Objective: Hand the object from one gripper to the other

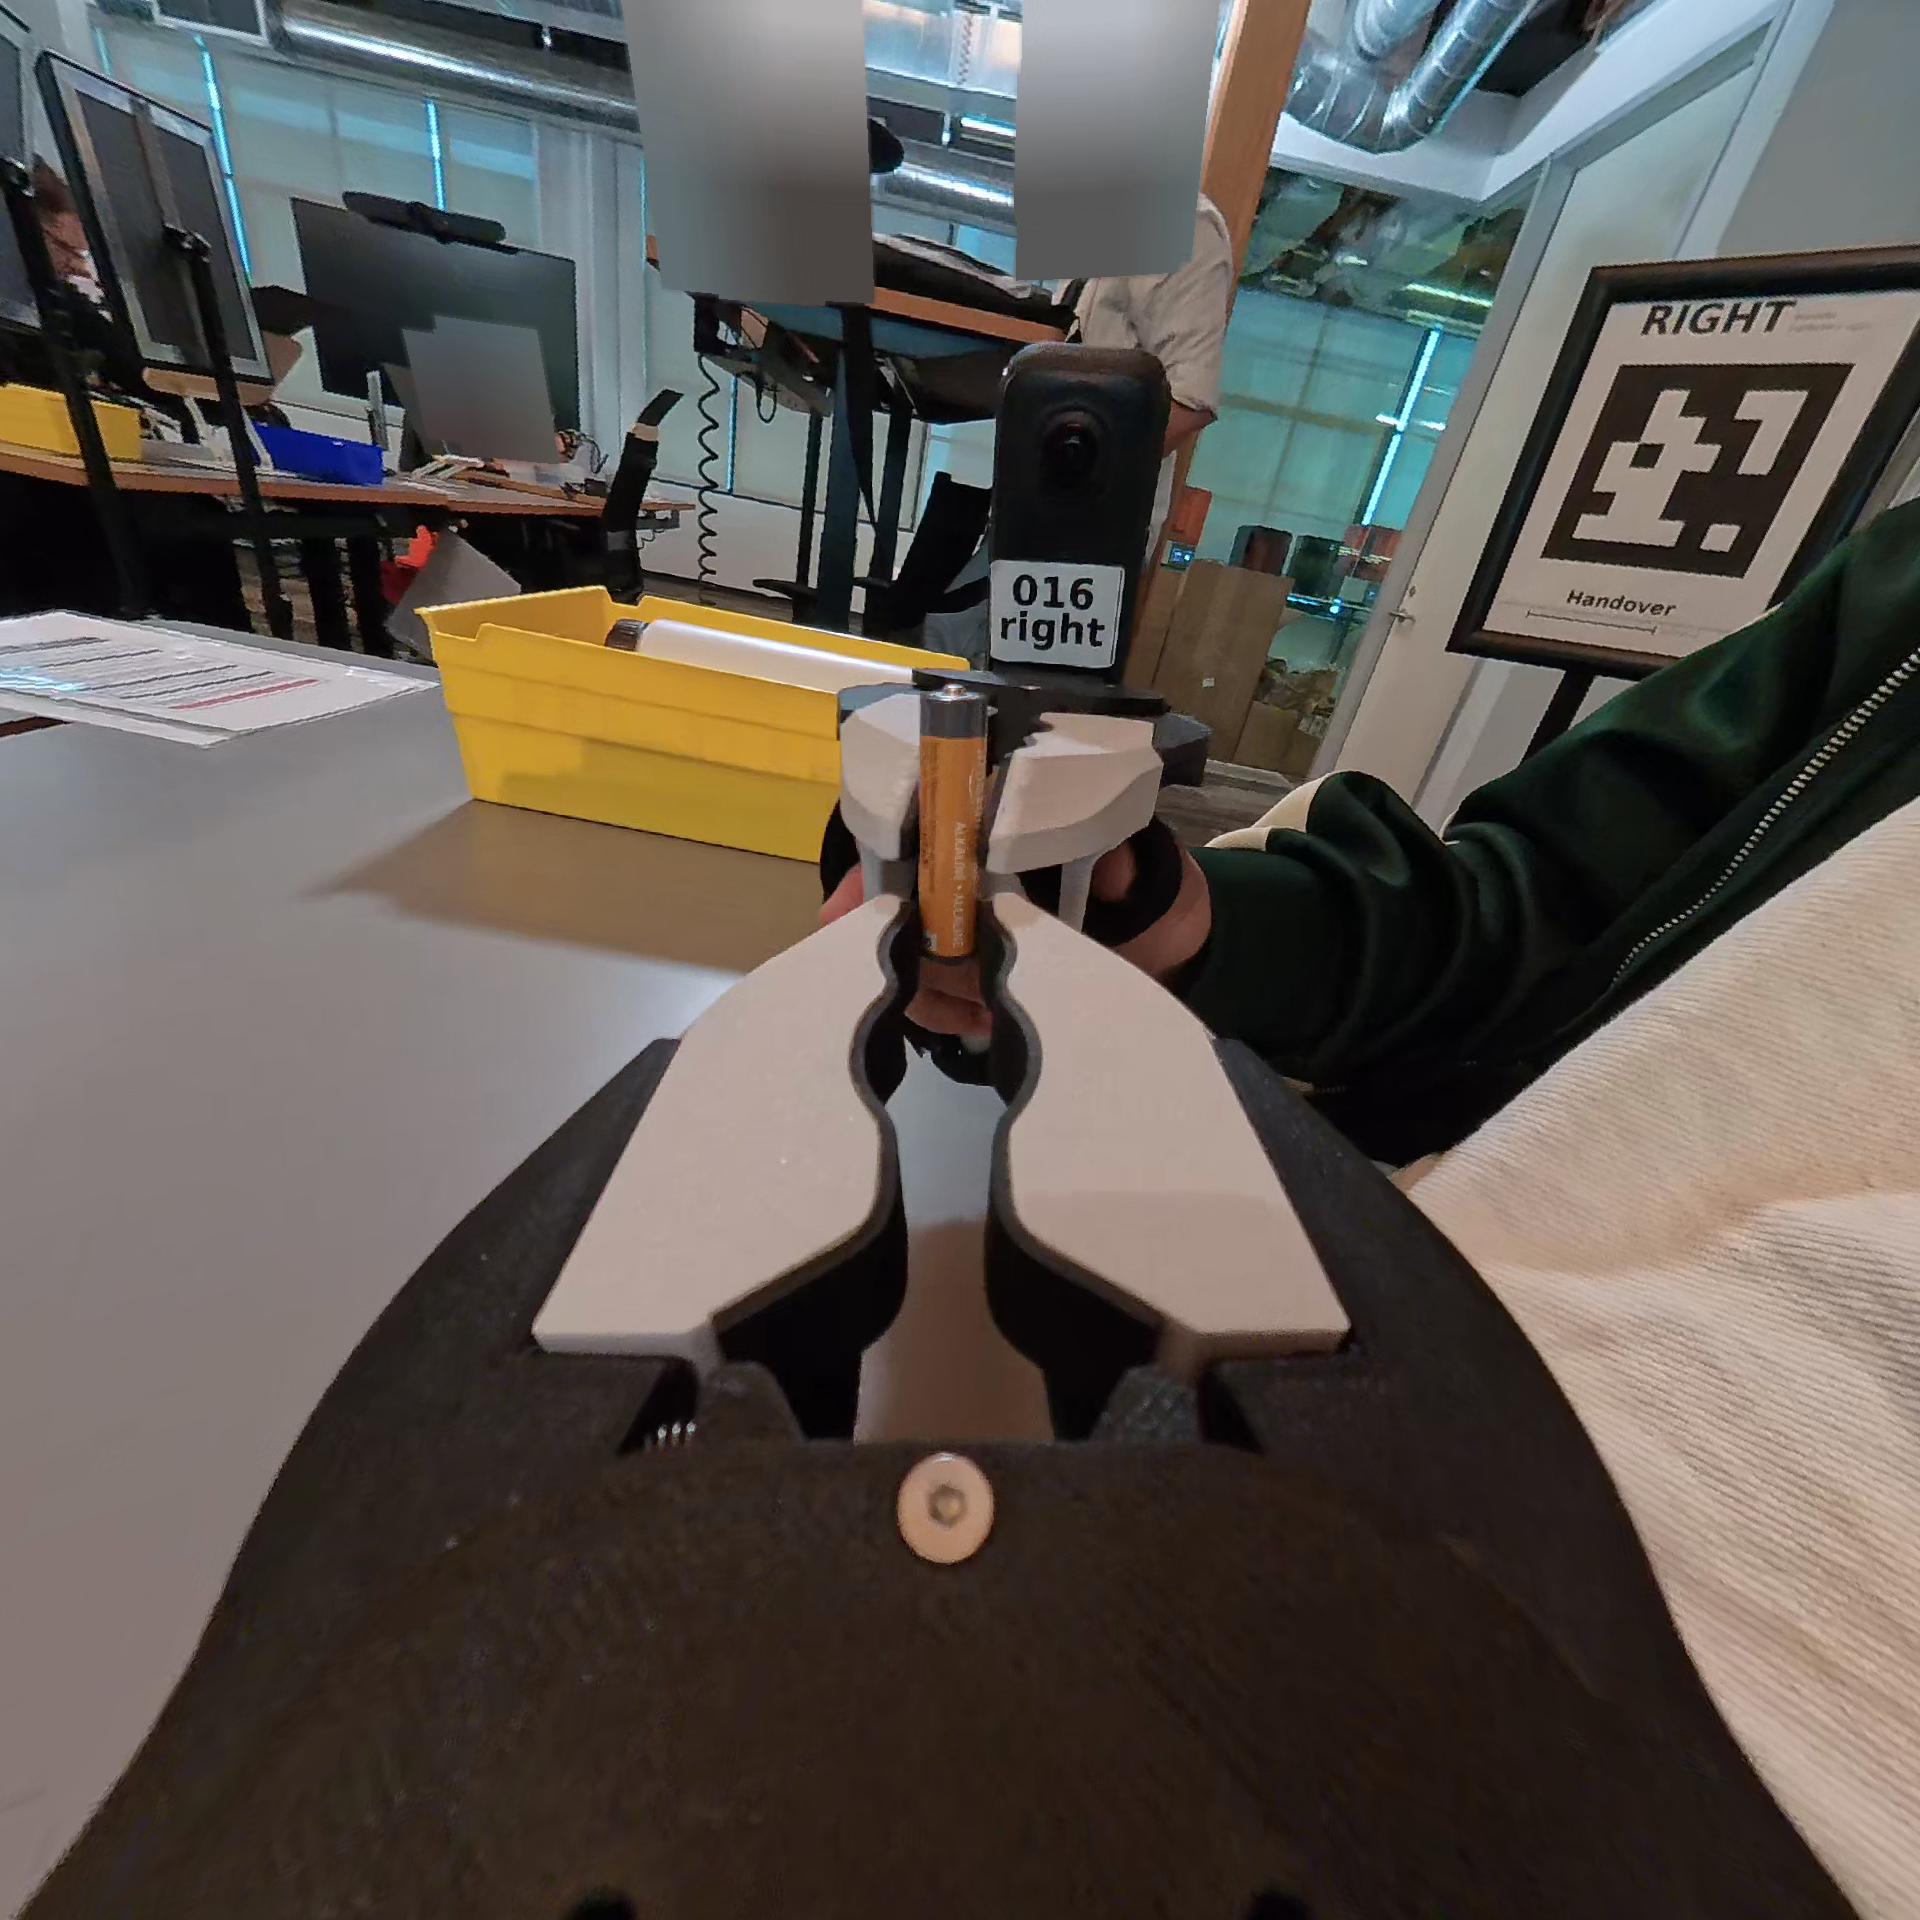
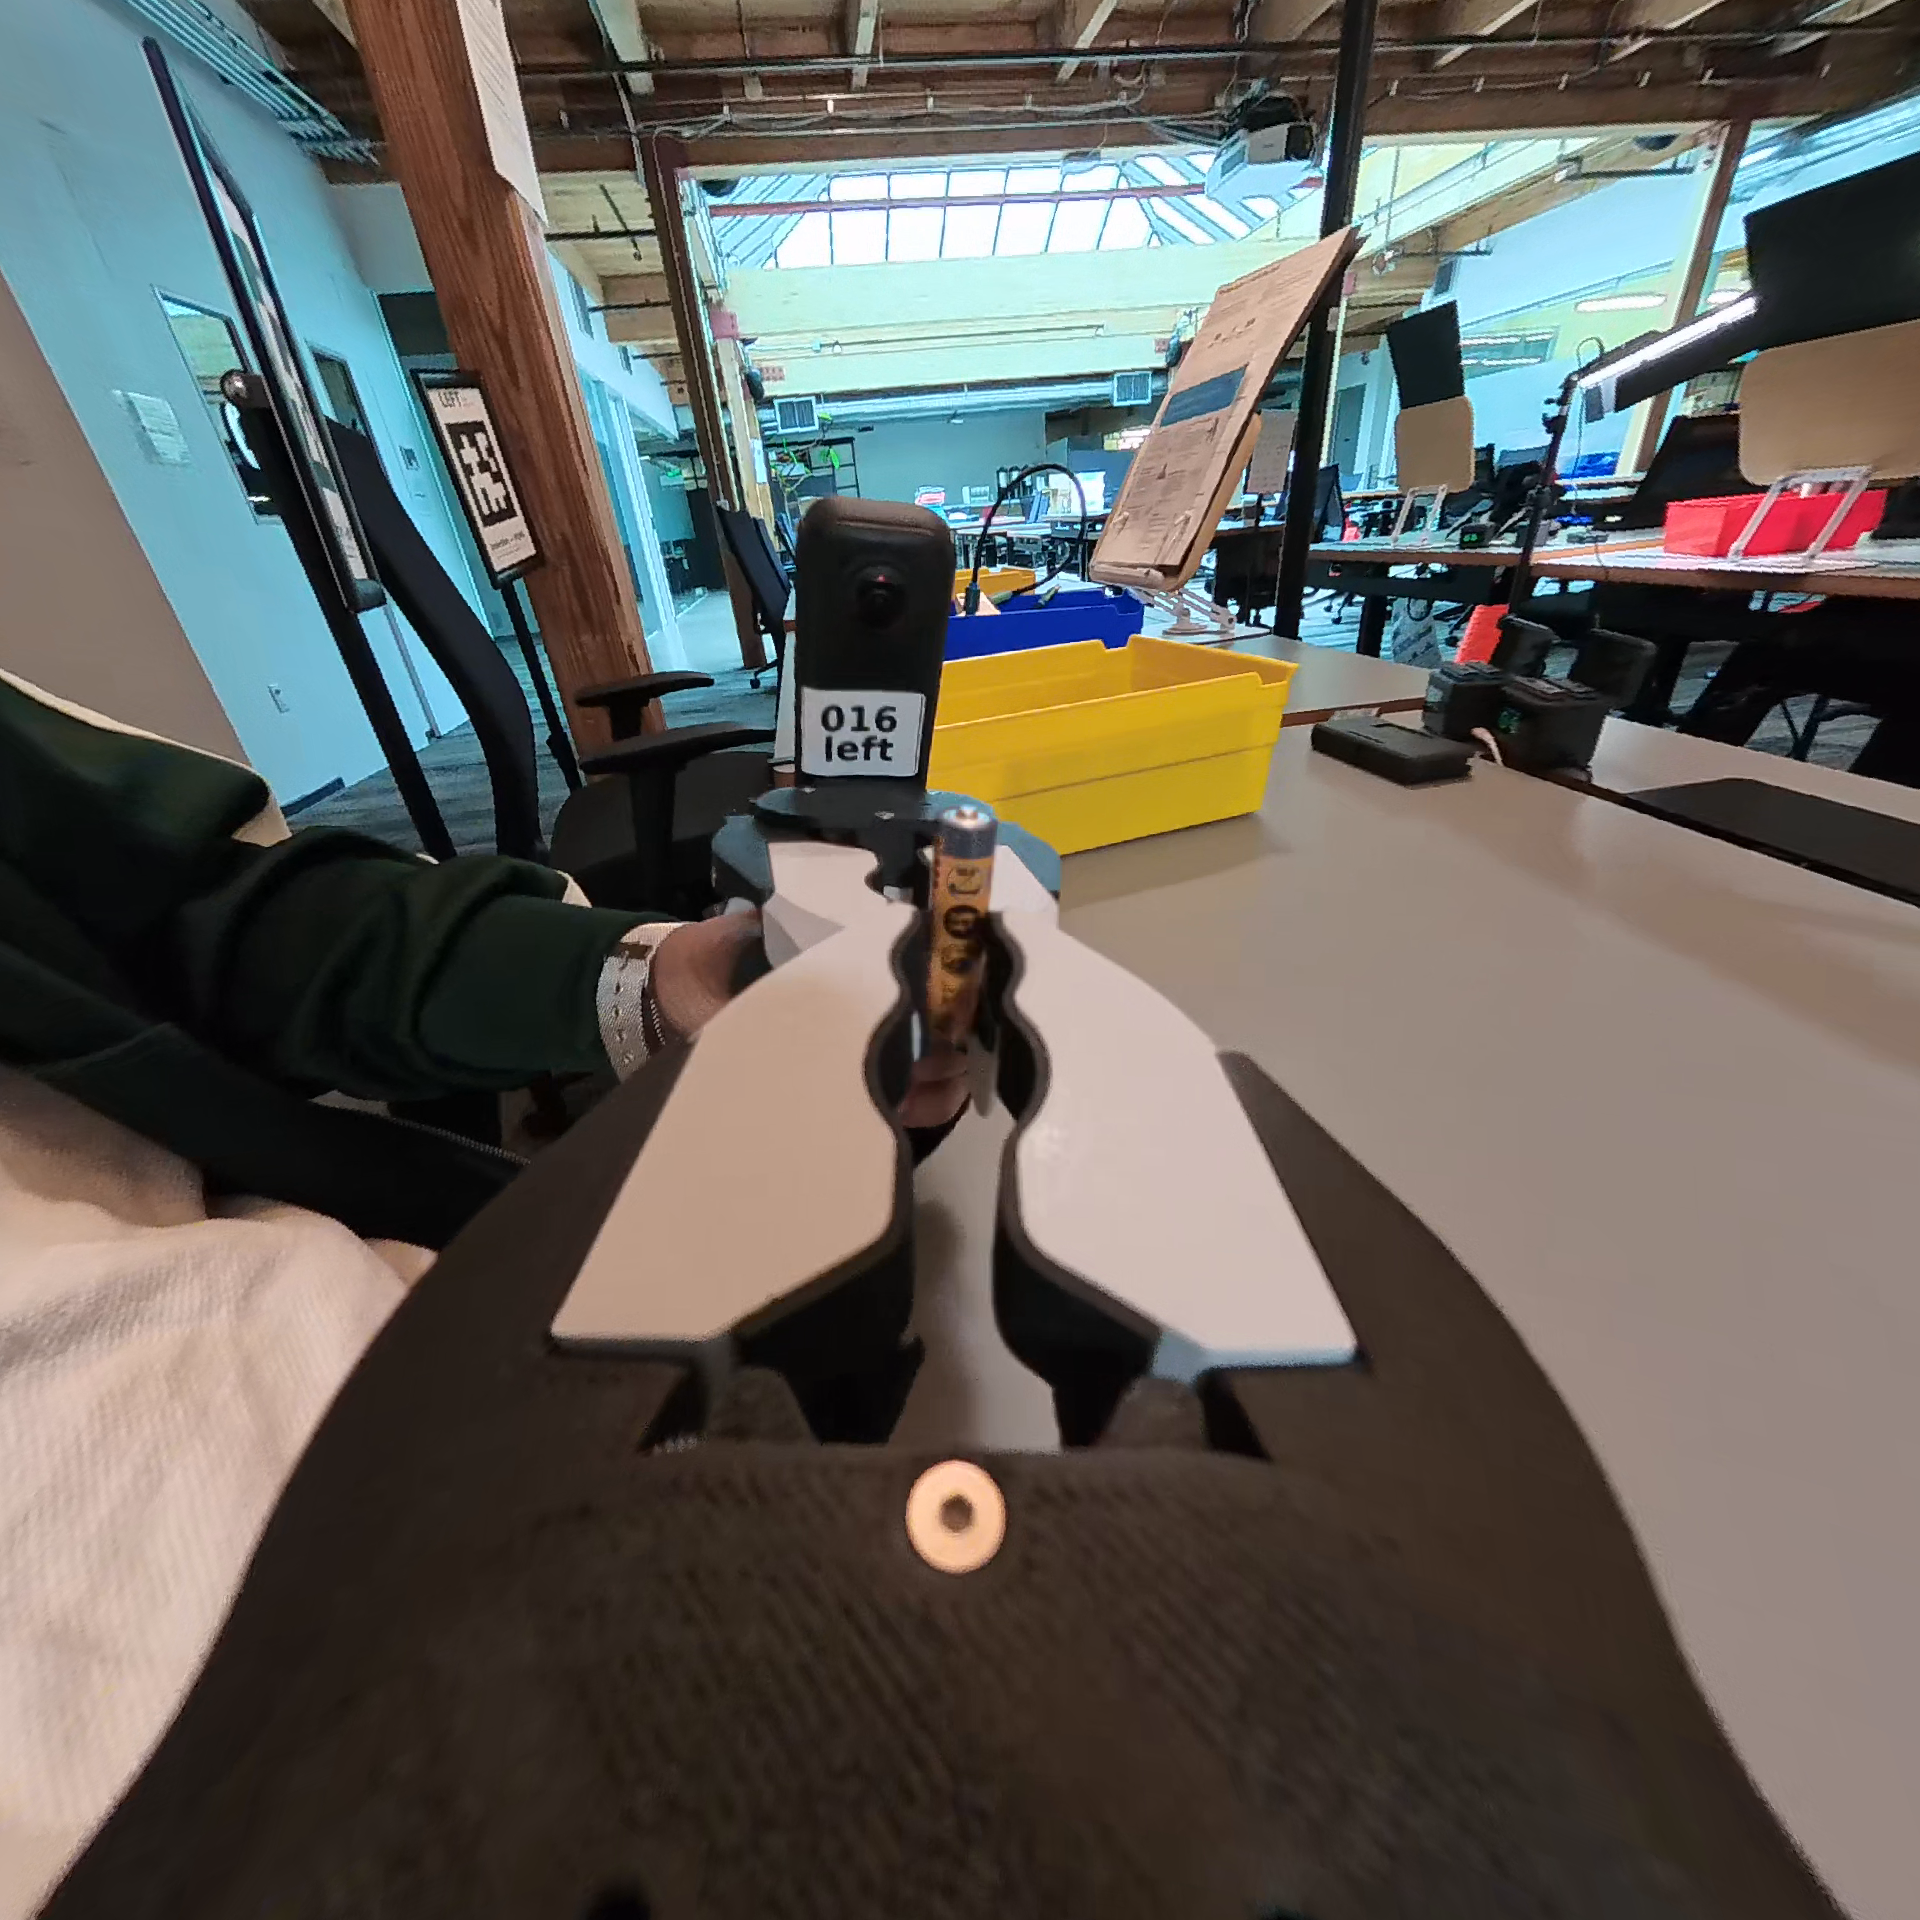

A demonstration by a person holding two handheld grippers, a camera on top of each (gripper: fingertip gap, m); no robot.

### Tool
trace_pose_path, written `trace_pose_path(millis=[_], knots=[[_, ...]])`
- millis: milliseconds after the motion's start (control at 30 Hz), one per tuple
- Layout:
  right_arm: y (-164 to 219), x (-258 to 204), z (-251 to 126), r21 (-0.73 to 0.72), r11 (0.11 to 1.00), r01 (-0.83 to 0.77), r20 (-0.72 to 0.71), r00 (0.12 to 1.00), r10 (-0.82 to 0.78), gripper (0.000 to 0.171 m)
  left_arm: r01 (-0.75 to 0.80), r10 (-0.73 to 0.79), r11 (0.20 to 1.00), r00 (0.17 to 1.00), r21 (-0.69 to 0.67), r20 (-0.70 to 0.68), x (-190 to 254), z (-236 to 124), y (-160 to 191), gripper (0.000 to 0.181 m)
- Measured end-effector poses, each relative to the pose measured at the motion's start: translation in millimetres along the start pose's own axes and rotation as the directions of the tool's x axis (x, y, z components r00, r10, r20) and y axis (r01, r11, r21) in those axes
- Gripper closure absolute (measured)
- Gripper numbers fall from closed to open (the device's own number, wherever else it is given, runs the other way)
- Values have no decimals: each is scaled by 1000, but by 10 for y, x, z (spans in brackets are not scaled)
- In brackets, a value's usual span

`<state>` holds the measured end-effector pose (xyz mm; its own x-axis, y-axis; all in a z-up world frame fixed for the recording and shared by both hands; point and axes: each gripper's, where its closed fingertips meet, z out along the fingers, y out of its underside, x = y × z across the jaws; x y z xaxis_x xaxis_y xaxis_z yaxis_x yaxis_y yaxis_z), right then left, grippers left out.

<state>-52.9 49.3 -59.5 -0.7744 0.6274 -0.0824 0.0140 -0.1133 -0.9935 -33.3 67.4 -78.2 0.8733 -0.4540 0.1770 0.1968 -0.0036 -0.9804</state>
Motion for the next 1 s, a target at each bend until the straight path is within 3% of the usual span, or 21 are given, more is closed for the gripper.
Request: trace_pose_path(millis=[133, 200, 267, 633, 1000], knots=[[-3, -8, 2, -16, 1000, 0, -4, 1000, 0, 161, 30, -30, 999, 999, 11, -14, 5, -2, -12, 169], [-17, 3, -10, -8, 1000, -2, -9, 1000, 2, 161, 42, -42, 999, 999, 15, 6, -30, 5, -16, 152], [-29, 32, -33, -4, 1000, -12, -17, 1000, 12, 161, 40, -41, 999, 999, 14, 21, -54, 1, -15, 147], [143, 73, -22, -91, 996, -24, -16, 1000, 23, 161, 64, -68, 990, 997, 124, 29, -105, -164, -217, 163], [217, 2, 57, -108, 994, -20, 17, 1000, 22, 155, -3, 1, 997, 1000, 71, 27, -34, -124, -173, 172]])
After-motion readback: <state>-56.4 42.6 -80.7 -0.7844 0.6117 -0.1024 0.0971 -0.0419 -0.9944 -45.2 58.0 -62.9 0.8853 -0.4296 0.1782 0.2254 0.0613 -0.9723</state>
